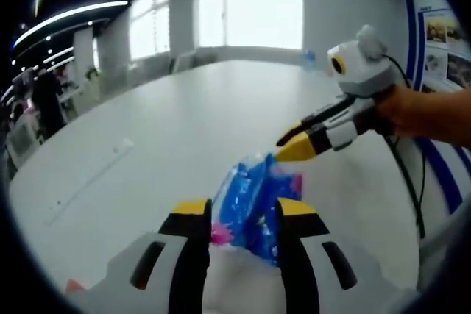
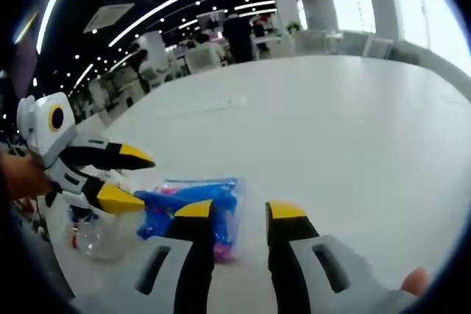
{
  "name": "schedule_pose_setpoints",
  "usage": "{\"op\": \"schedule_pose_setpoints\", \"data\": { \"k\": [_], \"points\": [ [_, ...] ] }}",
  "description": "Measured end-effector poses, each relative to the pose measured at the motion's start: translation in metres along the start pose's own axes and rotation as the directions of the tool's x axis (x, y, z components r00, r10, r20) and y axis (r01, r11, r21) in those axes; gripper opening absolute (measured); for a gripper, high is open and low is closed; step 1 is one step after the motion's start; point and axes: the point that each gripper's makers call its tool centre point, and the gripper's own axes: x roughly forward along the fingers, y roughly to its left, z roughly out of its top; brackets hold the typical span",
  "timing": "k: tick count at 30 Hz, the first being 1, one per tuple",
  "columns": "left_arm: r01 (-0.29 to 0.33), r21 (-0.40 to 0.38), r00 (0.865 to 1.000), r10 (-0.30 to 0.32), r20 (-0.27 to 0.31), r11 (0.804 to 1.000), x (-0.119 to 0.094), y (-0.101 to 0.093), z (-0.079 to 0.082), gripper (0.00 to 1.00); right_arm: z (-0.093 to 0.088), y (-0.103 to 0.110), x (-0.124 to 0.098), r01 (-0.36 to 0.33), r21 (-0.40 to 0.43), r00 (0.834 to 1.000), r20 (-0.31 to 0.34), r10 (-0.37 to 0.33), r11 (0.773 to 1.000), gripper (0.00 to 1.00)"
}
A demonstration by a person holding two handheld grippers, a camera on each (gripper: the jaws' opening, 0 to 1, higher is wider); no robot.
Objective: Arrange the tabletop items into an orderly group along one side of the table until the central work area is clear of visible clutter.
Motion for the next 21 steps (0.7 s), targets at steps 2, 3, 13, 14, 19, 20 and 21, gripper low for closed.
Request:
{"op": "schedule_pose_setpoints", "data": {
  "k": [2,3,13,14,19,20,21],
  "points": [
    [-0.003,0.002,1.0,0.003,0.003,1.0,-0.001,0.0,0.002,0.38,0.003,0.0,-0.001,0.007,-0.011,1.0,0.007,-0.007,1.0,0.33],
    [-0.002,0.002,1.0,0.002,0.004,1.0,-0.002,-0.001,0.002,0.38,0.004,0.0,-0.001,0.007,-0.012,1.0,0.009,-0.007,1.0,0.33],
    [0.012,-0.012,0.999,-0.011,0.035,1.0,-0.012,-0.005,0.014,0.59,0.014,0.006,-0.008,0.007,-0.037,1.0,0.021,-0.006,0.999,0.44],
    [0.016,-0.015,0.999,-0.015,0.037,1.0,-0.013,-0.006,0.015,0.63,0.014,0.007,-0.008,0.005,-0.04,1.0,0.022,-0.004,0.999,0.45],
    [0.045,-0.016,0.998,-0.045,0.043,0.999,-0.018,-0.012,0.018,0.73,0.016,0.016,-0.011,-0.016,-0.056,1.0,0.025,0.018,0.998,0.52],
    [0.052,-0.012,0.998,-0.051,0.043,0.999,-0.019,-0.014,0.019,0.75,0.015,0.017,-0.011,-0.02,-0.057,0.999,0.024,0.021,0.998,0.53],
    [0.058,-0.013,0.998,-0.057,0.041,0.998,-0.021,-0.015,0.019,0.76,0.015,0.017,-0.011,-0.023,-0.058,0.999,0.026,0.025,0.998,0.55]
  ]
}}
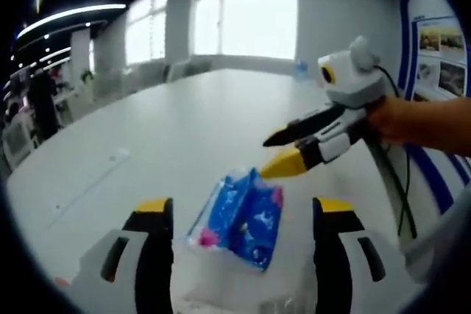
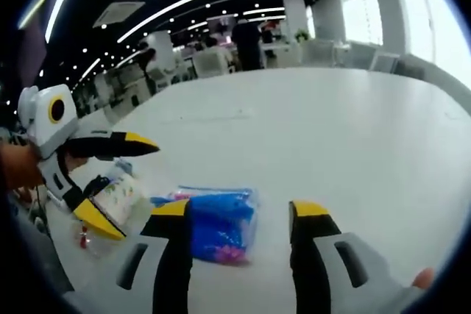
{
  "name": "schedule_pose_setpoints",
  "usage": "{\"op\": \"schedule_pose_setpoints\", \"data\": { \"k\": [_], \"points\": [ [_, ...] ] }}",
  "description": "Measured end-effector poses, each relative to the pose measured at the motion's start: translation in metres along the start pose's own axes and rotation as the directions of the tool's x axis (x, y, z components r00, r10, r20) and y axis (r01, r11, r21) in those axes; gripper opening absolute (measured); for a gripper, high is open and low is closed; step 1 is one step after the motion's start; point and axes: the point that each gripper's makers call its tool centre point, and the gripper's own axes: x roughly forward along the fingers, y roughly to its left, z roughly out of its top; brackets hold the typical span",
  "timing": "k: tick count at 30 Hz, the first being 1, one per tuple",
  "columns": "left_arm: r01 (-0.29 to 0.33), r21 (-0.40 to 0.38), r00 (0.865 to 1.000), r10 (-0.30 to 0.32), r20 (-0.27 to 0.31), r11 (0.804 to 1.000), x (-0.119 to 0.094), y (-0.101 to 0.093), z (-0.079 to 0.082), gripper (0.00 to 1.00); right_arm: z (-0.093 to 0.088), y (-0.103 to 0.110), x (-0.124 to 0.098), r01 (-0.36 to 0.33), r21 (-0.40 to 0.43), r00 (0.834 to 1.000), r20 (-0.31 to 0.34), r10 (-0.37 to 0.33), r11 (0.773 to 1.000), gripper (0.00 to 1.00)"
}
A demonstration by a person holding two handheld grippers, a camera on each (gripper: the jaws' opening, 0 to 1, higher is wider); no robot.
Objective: Arrange the tabletop items into an orderly group along one side of the table until the central work area is clear of visible clutter.
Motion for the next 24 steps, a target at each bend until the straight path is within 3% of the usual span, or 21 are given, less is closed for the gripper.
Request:
{"op": "schedule_pose_setpoints", "data": {
  "k": [6,15,24],
  "points": [
    [0.021,-0.006,1.0,-0.021,-0.017,1.0,-0.005,-0.006,-0.003,0.83,-0.002,0.007,-0.002,-0.015,-0.001,1.0,0.002,0.015,1.0,0.68],
    [0.059,-0.023,0.998,-0.059,-0.008,0.998,-0.008,-0.018,0.001,0.99,0.007,0.017,-0.007,-0.068,0.026,0.996,0.062,0.067,0.997,0.87],
    [0.091,-0.027,0.996,-0.092,-0.016,0.995,-0.016,-0.025,-0.003,0.99,0.01,0.028,-0.009,-0.109,0.031,0.99,0.089,0.106,0.994,0.97]
  ]
}}
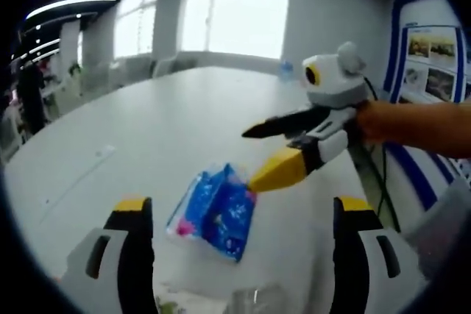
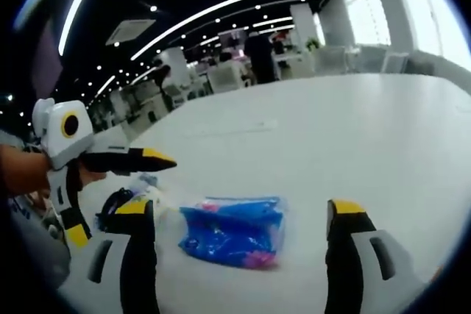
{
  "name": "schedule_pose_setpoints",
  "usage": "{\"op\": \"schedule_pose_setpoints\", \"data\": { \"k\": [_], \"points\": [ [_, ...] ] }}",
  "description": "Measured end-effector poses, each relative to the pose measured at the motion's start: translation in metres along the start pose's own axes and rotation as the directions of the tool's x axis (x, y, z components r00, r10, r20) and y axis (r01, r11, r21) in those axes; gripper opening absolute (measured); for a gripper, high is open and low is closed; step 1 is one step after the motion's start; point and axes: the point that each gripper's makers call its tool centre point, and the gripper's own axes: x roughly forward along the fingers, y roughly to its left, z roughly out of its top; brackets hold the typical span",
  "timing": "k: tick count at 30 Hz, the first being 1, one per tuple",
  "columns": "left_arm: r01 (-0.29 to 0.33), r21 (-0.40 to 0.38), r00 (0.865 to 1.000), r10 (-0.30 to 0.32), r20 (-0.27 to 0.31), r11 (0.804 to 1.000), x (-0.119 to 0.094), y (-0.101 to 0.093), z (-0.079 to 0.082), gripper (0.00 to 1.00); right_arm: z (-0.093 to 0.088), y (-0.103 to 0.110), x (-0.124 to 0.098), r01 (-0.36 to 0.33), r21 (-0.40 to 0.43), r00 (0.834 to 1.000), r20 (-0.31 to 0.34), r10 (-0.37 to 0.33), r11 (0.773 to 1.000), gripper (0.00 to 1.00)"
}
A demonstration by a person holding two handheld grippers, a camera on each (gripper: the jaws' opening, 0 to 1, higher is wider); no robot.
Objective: Arrange the tabletop items into an orderly group along one side of the table until the central work area is clear of visible clutter.
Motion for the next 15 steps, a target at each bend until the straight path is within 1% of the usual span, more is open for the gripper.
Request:
{"op": "schedule_pose_setpoints", "data": {
  "k": [10,15],
  "points": [
    [-0.002,-0.001,1.0,0.002,0.015,1.0,-0.016,-0.001,-0.003,0.99,0.006,0.017,-0.002,-0.051,-0.049,0.999,0.006,0.051,0.997,0.96],
    [-0.008,-0.003,1.0,0.008,0.02,1.0,-0.029,0.001,-0.009,0.99,0.01,0.028,-0.003,-0.078,-0.08,0.997,0.002,0.079,0.994,0.96]
  ]
}}
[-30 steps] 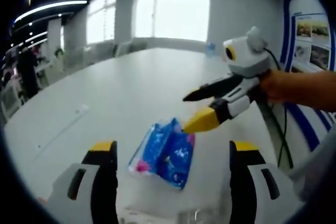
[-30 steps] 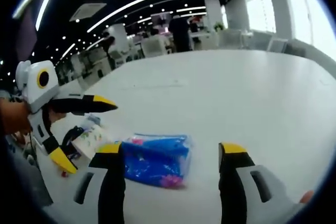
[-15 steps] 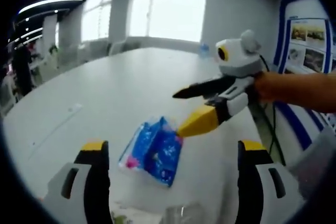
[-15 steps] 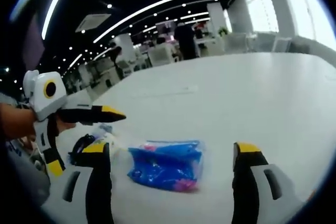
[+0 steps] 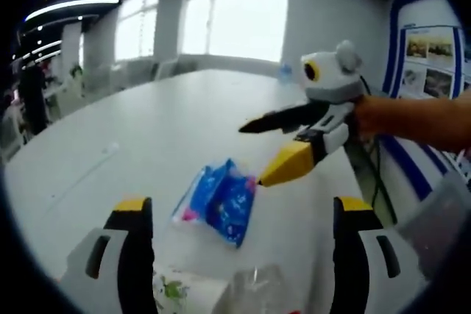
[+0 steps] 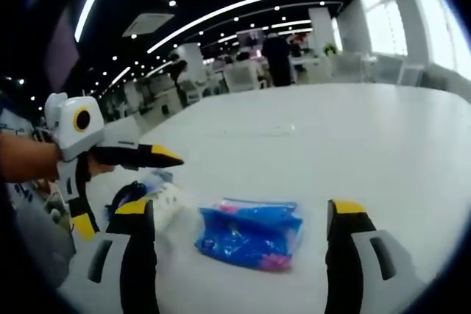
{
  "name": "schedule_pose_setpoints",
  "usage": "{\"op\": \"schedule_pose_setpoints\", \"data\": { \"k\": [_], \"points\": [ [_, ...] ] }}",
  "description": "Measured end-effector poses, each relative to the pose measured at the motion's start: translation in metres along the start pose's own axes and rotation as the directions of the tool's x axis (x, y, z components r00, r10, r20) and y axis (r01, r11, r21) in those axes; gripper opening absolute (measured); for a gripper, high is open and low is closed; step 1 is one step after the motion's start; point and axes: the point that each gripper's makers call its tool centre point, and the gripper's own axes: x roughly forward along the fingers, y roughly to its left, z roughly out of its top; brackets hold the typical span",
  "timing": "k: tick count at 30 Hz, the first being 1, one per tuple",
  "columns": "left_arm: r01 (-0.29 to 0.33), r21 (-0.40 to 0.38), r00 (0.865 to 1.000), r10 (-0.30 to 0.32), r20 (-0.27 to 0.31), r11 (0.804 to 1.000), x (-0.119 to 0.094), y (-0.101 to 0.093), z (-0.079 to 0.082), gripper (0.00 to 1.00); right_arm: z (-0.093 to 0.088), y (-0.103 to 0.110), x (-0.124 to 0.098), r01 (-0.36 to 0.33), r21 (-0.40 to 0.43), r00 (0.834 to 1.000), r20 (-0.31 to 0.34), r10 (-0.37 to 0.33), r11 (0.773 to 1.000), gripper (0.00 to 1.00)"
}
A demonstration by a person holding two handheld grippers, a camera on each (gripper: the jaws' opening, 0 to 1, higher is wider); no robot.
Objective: Arrange the tabletop items into an orderly group along one side of the table until the central work area is clear of visible clutter.
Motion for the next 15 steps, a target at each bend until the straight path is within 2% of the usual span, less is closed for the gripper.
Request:
{"op": "schedule_pose_setpoints", "data": {
  "k": [8,15],
  "points": [
    [-0.027,-0.02,1.0,0.027,0.002,0.999,-0.023,0.007,-0.015,0.99,0.002,0.018,0.004,-0.042,-0.04,0.999,-0.015,0.042,0.998,0.96],
    [-0.048,-0.028,0.998,0.048,0.029,0.998,-0.049,0.009,-0.019,0.99,0.009,0.038,0.008,-0.091,-0.087,0.996,-0.02,0.09,0.992,0.95]
  ]
}}
